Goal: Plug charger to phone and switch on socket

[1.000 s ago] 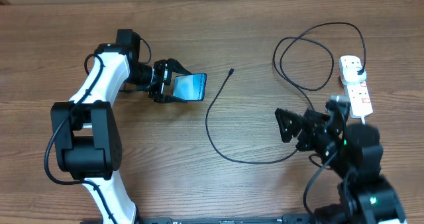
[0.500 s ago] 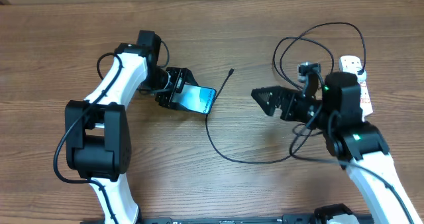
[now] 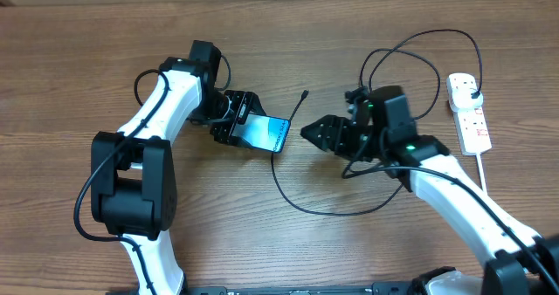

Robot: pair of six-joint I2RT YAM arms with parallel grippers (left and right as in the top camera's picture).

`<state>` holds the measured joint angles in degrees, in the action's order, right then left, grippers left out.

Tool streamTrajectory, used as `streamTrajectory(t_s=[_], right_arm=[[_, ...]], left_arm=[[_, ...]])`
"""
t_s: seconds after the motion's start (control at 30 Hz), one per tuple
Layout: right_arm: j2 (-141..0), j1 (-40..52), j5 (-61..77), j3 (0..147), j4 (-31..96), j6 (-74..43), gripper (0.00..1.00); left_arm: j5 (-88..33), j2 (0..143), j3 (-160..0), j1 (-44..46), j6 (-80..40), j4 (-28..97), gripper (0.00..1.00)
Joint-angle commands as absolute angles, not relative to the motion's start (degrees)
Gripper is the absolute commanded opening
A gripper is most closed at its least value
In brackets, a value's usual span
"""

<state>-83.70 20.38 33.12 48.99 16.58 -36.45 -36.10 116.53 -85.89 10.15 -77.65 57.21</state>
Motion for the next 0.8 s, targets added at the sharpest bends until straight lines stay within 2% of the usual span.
streamTrajectory(t_s=[0.0,0.4,0.7,0.77], right_arm=[[-85.6,23.3,30.7,50.5,13.9,-40.0,0.66],[-86.1,29.7,19.1,50.4,11.8,-46.7,0.52],[-89.2,30.9,17.1,50.4,9.1,-48.4,0.45],[-89.9,30.9,18.1,50.4,7.8,-48.4,0.40]], left_arm=[[-37.0,116.9,-87.5,11.5,-78.5,57.2,0.55],[-38.9,116.9,-87.5,13.3,-79.4,57.2,0.55],[-42.3,116.9,-87.5,13.9,-79.3,57.3,0.55],[-42.3,116.9,-87.5,14.3,-79.3,57.2,0.55]])
